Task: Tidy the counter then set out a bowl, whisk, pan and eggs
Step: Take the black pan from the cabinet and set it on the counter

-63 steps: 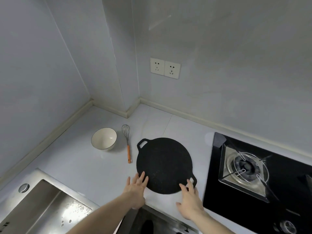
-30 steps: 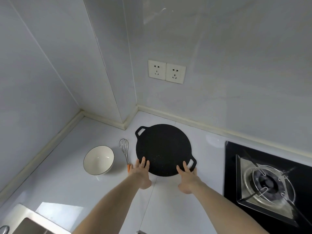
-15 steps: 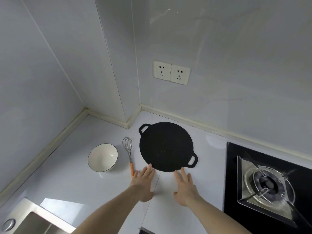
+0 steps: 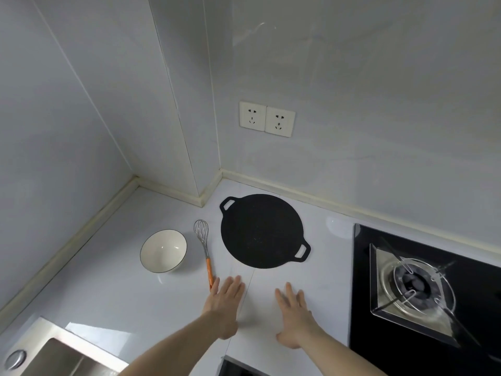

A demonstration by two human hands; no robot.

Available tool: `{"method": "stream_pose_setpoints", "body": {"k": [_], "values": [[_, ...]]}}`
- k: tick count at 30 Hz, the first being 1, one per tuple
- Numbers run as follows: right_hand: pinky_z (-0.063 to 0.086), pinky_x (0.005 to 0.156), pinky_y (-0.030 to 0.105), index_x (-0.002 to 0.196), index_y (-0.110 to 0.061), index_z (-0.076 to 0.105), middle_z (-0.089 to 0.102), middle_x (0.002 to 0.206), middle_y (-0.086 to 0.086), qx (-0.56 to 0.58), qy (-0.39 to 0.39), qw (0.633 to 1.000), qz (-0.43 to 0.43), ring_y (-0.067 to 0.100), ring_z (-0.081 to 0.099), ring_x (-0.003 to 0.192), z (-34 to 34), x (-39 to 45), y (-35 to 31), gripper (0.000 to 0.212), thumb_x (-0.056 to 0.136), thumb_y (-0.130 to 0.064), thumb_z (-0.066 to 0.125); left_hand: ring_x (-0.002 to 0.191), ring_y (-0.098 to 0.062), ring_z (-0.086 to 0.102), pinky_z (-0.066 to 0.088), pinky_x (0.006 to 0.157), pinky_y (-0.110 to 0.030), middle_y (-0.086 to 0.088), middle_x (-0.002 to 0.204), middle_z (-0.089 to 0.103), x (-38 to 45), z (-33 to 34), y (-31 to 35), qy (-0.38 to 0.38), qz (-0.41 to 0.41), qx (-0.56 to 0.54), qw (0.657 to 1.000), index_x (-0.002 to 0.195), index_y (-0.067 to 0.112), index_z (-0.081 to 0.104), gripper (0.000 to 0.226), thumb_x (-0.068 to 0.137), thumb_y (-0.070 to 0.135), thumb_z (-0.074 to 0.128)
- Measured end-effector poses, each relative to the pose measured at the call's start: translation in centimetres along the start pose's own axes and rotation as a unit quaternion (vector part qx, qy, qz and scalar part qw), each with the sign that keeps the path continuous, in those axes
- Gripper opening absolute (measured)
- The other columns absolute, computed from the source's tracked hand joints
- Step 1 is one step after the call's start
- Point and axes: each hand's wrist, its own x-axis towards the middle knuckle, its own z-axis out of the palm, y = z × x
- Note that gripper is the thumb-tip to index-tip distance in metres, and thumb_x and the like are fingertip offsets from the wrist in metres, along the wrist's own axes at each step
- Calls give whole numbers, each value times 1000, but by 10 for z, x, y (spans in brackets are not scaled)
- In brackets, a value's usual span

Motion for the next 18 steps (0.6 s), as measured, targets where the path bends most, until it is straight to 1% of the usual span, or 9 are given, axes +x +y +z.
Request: {"method": "stream_pose_setpoints", "body": {"k": [3, 5, 7, 10, 12, 14, 16, 18], "values": [[31, 121, 43, 159, -32, -18, -37, 162, -6, 2, -13, 1000, 2, 34, -24, 153, 5, -10, -2, 107, 90, -19, 62, 153, -32, -22, -11, 122, -55, -9, 166, -21, -15, 1, 0, -18, 20, 32, 999, 160, 18, -10, 97, 94, 38, 58], [35, 118, 39, 159, -32, -17, -36, 162, -6, 0, -25, 1000, 1, 34, -22, 153, 9, -20, -5, 106, 90, -17, 61, 153, -32, -22, -11, 123, -55, -10, 167, -18, -26, 5, 3, -24, 29, 43, 998, 160, 18, -7, 100, 90, 37, 62], [37, 116, 37, 160, -31, -15, -34, 163, -7, -3, -34, 999, -1, 33, -21, 154, 13, -28, -6, 104, 90, -14, 60, 153, -33, -22, -9, 124, -54, -12, 167, -16, -35, 9, 8, -31, 37, 49, 998, 160, 16, -5, 105, 86, 37, 67], [34, 118, 37, 162, -31, -8, -25, 167, -7, 5, -27, 1000, -3, 32, -14, 156, 8, -32, -6, 100, 89, -15, 59, 154, -31, -15, -5, 125, -49, -11, 167, -15, -40, 14, 8, -28, 46, 26, 998, 160, 15, -4, 113, 83, 35, 75], [30, 121, 37, 163, -28, 2, -10, 169, -5, 23, -6, 1000, -5, 30, -1, 156, -4, -26, -7, 94, 89, -22, 60, 155, -30, -9, -1, 125, -48, -10, 167, -15, -43, 12, 5, -29, 54, 15, 998, 160, 16, -4, 115, 81, 27, 79], [31, 120, 38, 162, -25, 7, 1, 168, -3, 23, 14, 1000, -9, 29, 12, 153, -19, -16, -11, 91, 89, -30, 60, 155, -31, -6, 2, 126, -49, -9, 168, -15, -45, 13, 3, -22, 57, 12, 998, 160, 17, -4, 116, 81, 22, 80], [29, 121, 39, 163, -25, 7, 4, 169, -3, 16, 20, 1000, -10, 28, 14, 153, -34, -3, -16, 89, 90, -32, 59, 156, -30, -6, 3, 126, -50, -7, 168, -14, -44, 16, 4, -11, 54, 0, 998, 160, 19, -3, 113, 83, 18, 79], [24, 124, 39, 163, -23, 7, 4, 170, -2, 18, 14, 1000, -9, 27, 10, 155, -47, 11, -23, 87, 92, -33, 57, 156, -30, -7, 2, 126, -50, -6, 168, -15, -43, 20, 5, -9, 49, -14, 999, 161, 21, -4, 111, 85, 14, 77]]}}
